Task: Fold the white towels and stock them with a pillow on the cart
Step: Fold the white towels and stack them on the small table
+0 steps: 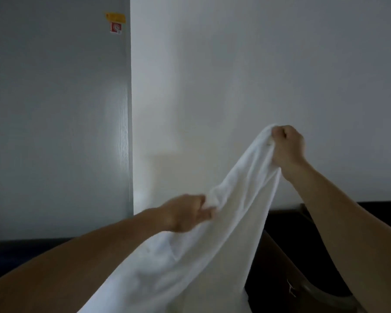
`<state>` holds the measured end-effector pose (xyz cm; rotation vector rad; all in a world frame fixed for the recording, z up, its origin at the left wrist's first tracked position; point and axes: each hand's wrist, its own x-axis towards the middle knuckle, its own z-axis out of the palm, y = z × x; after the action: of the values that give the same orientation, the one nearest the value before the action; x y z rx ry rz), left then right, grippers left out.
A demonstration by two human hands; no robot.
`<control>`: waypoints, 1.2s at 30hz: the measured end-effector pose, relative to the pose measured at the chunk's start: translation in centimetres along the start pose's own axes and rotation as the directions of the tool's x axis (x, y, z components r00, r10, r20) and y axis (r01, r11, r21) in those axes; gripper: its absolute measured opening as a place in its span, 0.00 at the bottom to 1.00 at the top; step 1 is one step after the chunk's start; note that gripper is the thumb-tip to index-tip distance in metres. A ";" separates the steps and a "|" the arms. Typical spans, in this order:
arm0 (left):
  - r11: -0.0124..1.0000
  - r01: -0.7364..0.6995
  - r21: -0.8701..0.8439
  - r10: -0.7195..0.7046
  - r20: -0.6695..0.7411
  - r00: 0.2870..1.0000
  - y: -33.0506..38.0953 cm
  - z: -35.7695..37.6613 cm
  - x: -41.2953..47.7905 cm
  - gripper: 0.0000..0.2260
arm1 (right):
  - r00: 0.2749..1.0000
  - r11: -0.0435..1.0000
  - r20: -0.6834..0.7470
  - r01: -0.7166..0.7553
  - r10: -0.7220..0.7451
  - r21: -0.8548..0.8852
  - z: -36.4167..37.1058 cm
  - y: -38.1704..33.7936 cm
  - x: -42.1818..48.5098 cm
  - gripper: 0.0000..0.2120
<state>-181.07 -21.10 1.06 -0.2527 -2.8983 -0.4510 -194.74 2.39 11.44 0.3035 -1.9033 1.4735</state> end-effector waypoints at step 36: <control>0.751 0.153 -0.643 -0.105 0.112 0.988 -5.8 5.5 -5.3 0.09 | 1.000 1.000 -0.021 -0.022 0.022 0.012 0.6 6.5 -2.1 0.13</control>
<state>-177.99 -25.60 -6.85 -0.1601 -2.7089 -1.5080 -197.15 3.43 5.15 0.2721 -1.8881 1.4969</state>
